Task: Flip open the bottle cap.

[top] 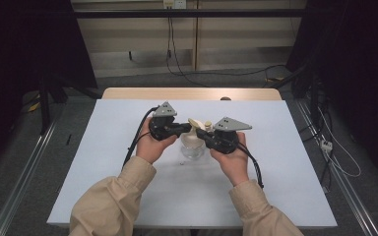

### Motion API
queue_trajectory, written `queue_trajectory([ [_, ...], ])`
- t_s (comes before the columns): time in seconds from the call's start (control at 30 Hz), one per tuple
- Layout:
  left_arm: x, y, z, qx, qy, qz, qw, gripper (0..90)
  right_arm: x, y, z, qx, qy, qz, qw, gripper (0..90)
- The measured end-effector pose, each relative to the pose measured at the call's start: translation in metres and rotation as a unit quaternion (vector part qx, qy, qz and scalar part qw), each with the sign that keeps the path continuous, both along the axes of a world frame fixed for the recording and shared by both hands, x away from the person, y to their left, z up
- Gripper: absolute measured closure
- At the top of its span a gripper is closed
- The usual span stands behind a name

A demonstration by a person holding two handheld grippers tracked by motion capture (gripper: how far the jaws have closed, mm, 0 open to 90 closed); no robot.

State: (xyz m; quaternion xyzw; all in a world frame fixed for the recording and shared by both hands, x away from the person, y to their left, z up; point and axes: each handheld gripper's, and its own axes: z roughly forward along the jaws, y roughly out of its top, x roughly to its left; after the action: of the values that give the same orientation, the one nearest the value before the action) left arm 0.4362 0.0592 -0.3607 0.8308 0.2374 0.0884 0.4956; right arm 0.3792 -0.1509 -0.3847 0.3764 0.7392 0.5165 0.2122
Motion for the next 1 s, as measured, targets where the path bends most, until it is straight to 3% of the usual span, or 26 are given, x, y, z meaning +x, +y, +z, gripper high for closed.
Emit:
queue_trajectory([
  [1.0,0.0019,-0.0062,0.0068,-0.001,-0.003,-0.004,1.0,90.0,-0.0025,-0.0001,-0.0004,-0.001,-0.003,-0.004,1.0,90.0],
])
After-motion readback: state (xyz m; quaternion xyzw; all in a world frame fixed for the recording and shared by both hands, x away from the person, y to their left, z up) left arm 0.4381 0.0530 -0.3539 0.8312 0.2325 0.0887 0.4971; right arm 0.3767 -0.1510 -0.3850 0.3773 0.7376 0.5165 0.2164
